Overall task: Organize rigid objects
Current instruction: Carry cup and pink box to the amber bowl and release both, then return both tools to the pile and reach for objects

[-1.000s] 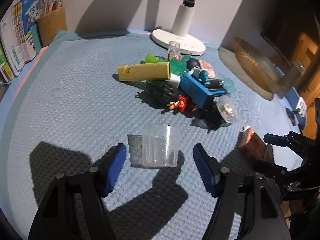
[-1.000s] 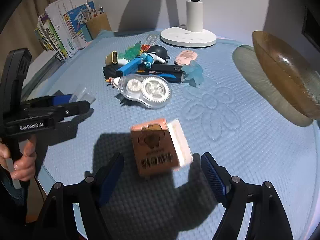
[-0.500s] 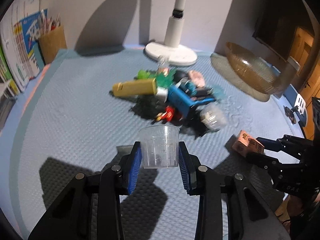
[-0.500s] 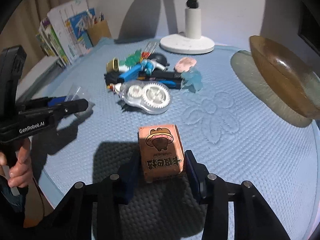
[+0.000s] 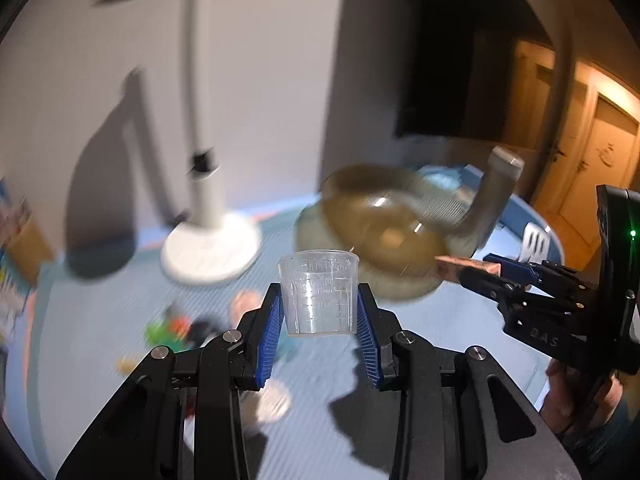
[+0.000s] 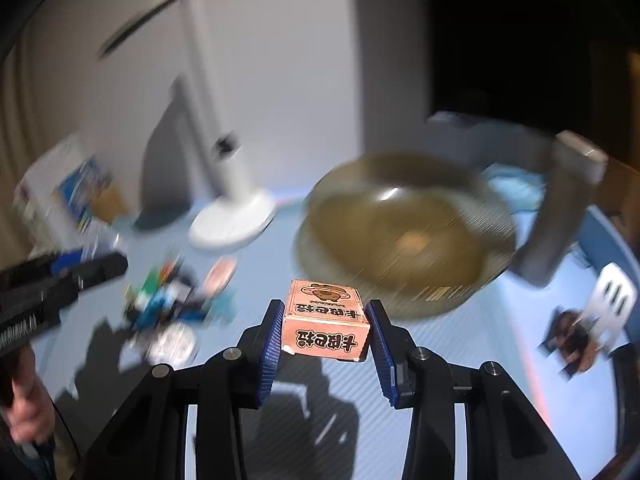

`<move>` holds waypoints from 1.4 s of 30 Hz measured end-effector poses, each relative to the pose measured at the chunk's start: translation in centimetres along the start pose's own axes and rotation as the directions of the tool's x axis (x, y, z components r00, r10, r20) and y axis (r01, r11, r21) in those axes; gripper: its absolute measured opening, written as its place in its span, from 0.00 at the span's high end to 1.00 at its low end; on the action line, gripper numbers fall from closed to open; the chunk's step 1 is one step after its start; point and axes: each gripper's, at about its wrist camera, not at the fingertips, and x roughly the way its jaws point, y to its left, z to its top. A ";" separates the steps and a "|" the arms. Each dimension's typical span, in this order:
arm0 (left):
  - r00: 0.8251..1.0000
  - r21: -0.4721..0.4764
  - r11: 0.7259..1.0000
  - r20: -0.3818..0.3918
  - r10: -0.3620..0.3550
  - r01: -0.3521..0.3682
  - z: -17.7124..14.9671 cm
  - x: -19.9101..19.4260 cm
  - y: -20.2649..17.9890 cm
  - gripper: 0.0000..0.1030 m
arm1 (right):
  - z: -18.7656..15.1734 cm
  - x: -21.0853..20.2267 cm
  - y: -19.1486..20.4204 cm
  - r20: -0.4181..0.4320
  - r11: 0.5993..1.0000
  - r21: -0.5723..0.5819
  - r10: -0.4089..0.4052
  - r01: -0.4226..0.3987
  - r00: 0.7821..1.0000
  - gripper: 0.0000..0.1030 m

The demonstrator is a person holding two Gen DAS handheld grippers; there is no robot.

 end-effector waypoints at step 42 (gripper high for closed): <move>0.922 -0.236 0.891 -0.096 0.376 -0.388 -11.1 -2.6 11.1 0.14 | -7.0 5.0 11.1 -0.103 0.984 -0.177 -0.024 0.005 0.994 0.44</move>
